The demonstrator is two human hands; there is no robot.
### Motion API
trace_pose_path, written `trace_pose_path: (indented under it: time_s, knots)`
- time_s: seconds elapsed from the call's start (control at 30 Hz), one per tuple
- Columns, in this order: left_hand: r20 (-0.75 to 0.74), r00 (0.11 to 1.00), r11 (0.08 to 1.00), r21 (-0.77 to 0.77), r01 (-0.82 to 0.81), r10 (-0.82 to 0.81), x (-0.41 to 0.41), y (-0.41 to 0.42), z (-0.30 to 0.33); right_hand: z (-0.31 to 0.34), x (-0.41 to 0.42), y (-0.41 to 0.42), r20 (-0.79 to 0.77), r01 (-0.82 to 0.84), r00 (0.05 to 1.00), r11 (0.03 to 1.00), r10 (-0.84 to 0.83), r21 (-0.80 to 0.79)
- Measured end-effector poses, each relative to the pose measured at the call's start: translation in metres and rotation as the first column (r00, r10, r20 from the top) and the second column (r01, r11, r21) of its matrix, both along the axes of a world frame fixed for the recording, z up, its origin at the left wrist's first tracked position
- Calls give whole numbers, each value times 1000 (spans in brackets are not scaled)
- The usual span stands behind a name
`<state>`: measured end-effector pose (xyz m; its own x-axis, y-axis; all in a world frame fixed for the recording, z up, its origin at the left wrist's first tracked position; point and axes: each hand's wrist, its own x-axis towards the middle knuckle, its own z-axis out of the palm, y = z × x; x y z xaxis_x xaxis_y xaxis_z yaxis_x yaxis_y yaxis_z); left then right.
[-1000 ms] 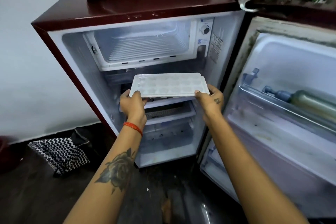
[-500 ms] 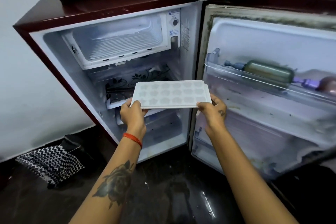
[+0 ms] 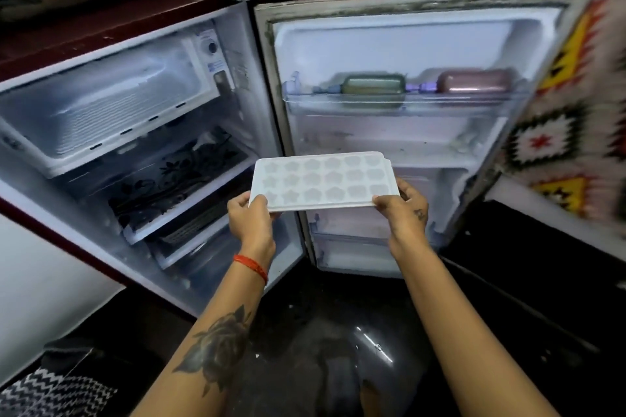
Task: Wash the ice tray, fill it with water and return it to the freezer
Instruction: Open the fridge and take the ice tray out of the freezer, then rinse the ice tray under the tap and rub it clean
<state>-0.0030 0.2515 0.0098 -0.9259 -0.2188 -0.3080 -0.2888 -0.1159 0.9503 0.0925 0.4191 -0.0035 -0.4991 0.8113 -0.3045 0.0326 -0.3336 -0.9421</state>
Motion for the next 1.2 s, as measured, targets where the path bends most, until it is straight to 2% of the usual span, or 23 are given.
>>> trace_pose_path:
  time_s: [0.27,0.4,0.63,0.87,1.07,1.2]
  knots:
    - [10,971,971,-13,240,-240,47,70,-10,-2,93,37,-1,271,963,963,-271,-14]
    - [1,928,928,38,372,-372,86,118,-7,-2,146,59,12,397,918,918,-397,3]
    - [19,853,854,16,521,-521,154,192,-11,-2,235,98,8,551,834,834,-551,-3]
    - [9,741,740,-44,671,-671,229,262,-13,-4,322,138,27,701,713,713,-701,-4]
    - [-54,625,627,-34,779,-779,298,313,-5,1,389,158,7,811,585,585,-811,4]
    - [-44,538,539,-19,842,-842,340,343,2,8,429,167,-29,880,474,475,-880,2]
